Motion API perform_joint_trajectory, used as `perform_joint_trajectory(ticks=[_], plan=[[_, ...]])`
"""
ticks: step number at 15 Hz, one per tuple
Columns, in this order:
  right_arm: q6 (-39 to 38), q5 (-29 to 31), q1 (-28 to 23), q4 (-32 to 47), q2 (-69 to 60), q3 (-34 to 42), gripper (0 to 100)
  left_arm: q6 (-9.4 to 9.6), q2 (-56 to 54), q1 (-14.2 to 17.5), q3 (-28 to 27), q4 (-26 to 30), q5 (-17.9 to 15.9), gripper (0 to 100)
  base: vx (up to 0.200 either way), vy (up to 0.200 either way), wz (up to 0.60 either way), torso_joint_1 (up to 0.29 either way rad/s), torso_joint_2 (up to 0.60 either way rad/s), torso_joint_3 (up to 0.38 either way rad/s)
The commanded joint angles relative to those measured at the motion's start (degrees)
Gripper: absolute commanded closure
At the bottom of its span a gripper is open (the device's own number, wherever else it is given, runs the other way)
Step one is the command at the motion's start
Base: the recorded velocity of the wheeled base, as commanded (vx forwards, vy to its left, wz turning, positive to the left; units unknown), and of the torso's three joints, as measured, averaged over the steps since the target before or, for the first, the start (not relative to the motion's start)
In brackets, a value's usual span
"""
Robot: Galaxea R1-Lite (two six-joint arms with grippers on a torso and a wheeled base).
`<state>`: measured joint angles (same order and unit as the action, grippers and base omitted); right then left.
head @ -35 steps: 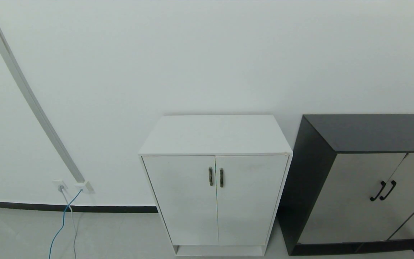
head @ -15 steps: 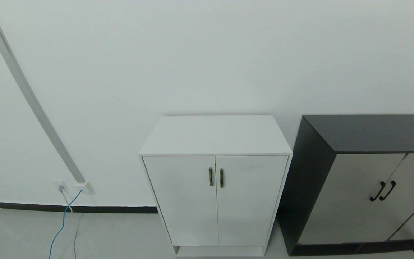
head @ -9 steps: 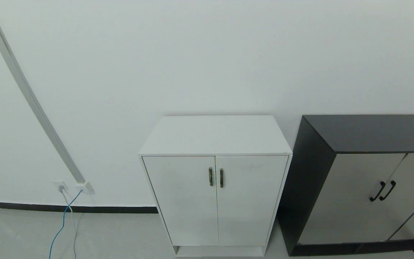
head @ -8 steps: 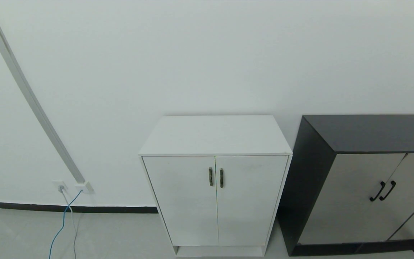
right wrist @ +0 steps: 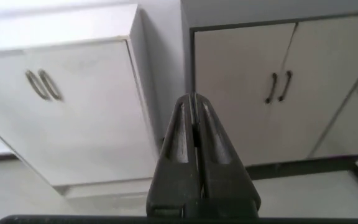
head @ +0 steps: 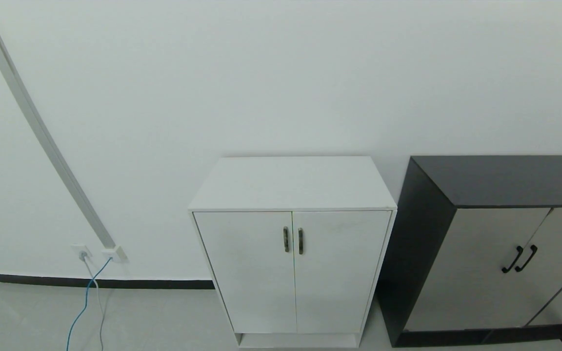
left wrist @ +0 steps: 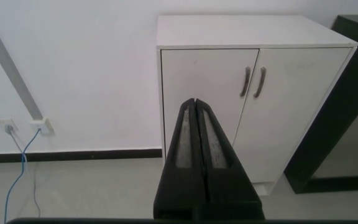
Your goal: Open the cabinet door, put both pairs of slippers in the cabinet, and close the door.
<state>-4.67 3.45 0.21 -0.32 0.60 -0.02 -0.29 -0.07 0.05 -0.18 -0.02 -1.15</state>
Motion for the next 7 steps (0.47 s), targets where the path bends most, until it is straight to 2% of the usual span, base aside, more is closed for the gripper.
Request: perform_joint_trajectory(ticks=[1, 7], plan=[[0.01, -0.02, -0.03, -0.03, -0.6, 0.02, 100, 0.03, 0.07, 0.04, 0.01, -0.06, 0.0, 100, 0.0, 0.0, 0.0, 0.0, 0.0, 0.0], [0.19, -0.29, -0.03, -0.03, -0.6, 0.02, 100, 0.03, 0.07, 0.04, 0.01, -0.06, 0.0, 100, 0.0, 0.0, 0.0, 0.0, 0.0, 0.0]])
